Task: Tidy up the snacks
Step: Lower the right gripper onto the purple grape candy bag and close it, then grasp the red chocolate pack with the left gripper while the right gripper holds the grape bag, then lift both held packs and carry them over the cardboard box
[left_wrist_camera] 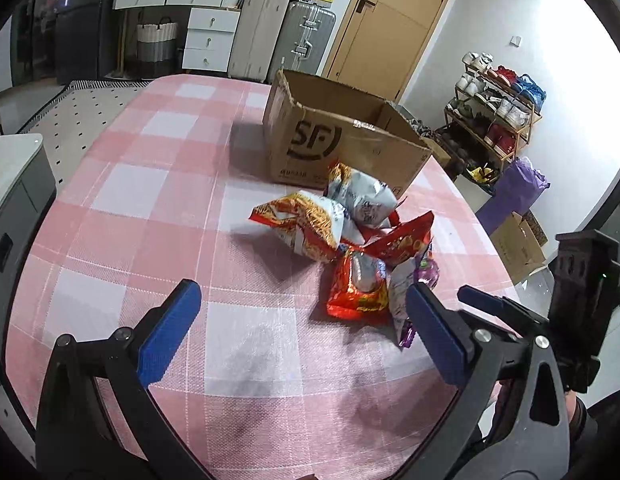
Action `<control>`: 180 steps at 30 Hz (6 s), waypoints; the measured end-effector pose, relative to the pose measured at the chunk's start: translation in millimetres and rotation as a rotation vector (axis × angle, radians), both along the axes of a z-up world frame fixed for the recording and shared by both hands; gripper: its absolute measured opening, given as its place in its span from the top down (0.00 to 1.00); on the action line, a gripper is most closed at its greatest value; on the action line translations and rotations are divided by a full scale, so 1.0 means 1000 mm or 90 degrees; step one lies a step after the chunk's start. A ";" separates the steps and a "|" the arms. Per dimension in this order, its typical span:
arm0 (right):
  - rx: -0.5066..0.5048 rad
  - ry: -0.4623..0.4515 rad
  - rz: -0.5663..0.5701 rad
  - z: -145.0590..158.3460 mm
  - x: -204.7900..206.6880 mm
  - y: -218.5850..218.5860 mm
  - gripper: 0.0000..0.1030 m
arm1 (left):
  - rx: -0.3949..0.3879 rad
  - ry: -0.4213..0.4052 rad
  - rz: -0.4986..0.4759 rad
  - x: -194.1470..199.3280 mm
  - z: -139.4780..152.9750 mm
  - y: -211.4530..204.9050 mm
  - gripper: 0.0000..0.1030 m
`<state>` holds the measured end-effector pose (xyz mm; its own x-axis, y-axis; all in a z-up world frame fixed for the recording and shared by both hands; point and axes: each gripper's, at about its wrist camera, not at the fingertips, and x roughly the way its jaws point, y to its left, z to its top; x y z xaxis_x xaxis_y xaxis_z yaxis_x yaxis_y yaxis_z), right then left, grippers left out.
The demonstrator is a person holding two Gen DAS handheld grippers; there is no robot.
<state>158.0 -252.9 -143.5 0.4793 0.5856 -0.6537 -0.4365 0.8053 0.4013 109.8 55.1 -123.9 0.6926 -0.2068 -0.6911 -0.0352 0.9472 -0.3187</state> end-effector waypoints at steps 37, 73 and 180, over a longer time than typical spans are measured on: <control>-0.038 0.038 0.004 -0.039 0.033 0.040 0.24 | -0.074 0.062 0.000 0.013 -0.057 0.031 0.01; 0.044 -0.018 -0.016 -0.010 0.007 -0.018 0.41 | -0.017 0.102 -0.077 0.037 -0.059 -0.027 0.01; 0.006 -0.178 0.045 0.157 0.141 0.006 0.41 | 0.090 -0.056 -0.110 0.233 0.162 -0.010 0.58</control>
